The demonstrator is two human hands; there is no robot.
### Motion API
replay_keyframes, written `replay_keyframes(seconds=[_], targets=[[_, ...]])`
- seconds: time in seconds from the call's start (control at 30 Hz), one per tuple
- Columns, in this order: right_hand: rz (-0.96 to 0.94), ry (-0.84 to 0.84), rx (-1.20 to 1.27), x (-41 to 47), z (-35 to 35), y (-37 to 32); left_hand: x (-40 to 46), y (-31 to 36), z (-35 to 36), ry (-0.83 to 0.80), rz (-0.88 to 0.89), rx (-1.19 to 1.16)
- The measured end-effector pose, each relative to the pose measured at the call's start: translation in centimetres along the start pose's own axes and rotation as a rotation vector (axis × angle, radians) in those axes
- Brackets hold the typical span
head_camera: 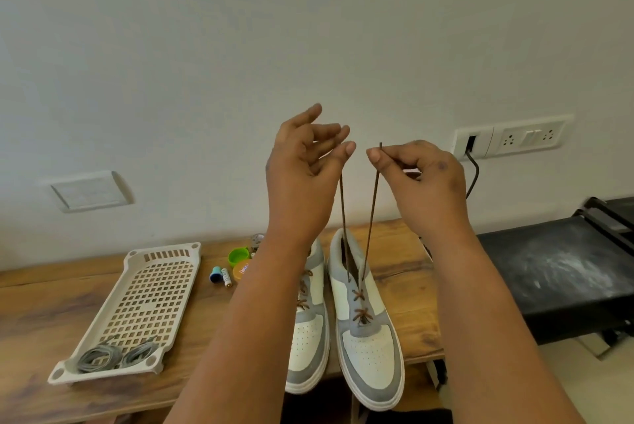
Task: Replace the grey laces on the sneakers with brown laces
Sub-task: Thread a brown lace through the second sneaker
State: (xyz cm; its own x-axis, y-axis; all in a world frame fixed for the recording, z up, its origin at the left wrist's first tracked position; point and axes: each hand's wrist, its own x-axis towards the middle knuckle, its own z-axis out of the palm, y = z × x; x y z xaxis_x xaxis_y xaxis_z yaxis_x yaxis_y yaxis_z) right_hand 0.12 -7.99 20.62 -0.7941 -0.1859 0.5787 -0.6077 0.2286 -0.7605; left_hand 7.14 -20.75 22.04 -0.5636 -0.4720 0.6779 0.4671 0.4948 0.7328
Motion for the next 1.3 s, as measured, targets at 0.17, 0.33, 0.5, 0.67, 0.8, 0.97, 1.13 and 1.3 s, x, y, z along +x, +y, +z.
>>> replay_keyframes(seconds=[0.17,0.33,0.5,0.67,0.8,0.97,1.13,1.3], targets=[[0.026,0.030,0.231,-0.5,0.6,-0.6,0.1,0.5,0.6,0.062,-0.048,-0.013],[-0.020,0.104,0.243,-0.5,0.7,-0.2,-0.2,0.6,0.7,-0.004,0.050,0.086],[0.010,0.115,0.311,-0.2,0.4,0.1,-0.6,0.7,0.3,0.049,0.008,0.106],[0.220,0.097,0.473,-0.1,-0.8,1.6,-1.6,0.1,-1.1,0.086,-0.069,0.085],[0.510,0.007,0.457,-0.6,-1.1,5.5,-3.9,-2.9,-2.2,-0.085,-0.231,0.254],[0.558,-0.524,-0.339,-3.3,0.8,11.2,-7.1,-7.7,-3.0,-0.402,-0.358,0.523],[0.513,-0.923,-0.483,-5.6,3.8,11.5,-9.4,-11.3,-1.6,-0.677,-0.494,0.688],[0.456,-0.892,-0.472,-5.4,4.1,12.0,-10.5,-13.0,0.1,-0.741,-0.499,0.712]])
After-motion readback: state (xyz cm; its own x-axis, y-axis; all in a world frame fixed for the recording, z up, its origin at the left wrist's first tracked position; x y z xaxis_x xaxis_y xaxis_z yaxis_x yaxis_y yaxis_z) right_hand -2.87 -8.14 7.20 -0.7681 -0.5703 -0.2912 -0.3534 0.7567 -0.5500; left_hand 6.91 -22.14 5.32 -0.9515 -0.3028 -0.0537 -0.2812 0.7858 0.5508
